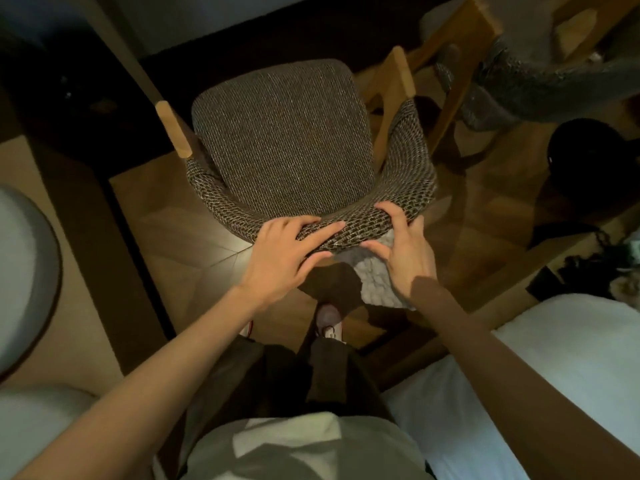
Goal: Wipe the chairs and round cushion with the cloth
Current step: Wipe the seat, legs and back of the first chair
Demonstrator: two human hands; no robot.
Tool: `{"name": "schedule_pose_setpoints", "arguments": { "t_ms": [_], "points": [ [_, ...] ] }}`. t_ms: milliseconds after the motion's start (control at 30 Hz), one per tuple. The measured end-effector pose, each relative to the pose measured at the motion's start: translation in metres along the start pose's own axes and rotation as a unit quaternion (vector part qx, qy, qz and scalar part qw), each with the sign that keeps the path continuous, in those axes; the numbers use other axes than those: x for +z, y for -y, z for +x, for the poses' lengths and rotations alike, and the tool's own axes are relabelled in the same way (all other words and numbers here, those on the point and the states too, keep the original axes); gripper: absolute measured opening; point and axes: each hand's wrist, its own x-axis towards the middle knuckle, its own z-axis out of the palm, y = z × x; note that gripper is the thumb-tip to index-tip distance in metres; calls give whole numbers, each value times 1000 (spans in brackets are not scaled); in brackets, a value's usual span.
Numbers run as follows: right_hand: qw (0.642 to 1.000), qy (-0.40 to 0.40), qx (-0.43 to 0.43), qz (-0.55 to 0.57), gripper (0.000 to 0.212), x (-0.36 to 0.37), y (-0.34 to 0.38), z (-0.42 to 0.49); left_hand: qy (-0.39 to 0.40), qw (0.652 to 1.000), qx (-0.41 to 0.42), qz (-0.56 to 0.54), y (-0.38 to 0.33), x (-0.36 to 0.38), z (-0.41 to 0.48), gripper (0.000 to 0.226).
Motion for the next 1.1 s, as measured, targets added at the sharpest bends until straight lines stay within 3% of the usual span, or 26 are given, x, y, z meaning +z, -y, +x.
{"name": "schedule_pose_setpoints", "arguments": {
  "t_ms": [233,433,933,1100],
  "points": [
    [995,-40,-52,72,58,-9,14,33,-64,997,-18,26,14,-13,23,44],
    [996,39,-48,69,54,-22,-8,65,26,998,-46,14,6,-14,45,48],
    [990,85,-57,101,55,-22,34,154,19,993,-110,25,74,-32,107,54],
    [976,8,-58,212,65,-4,23,105,-114,978,-151,-91,64,-29,70,50]
  ]
}}
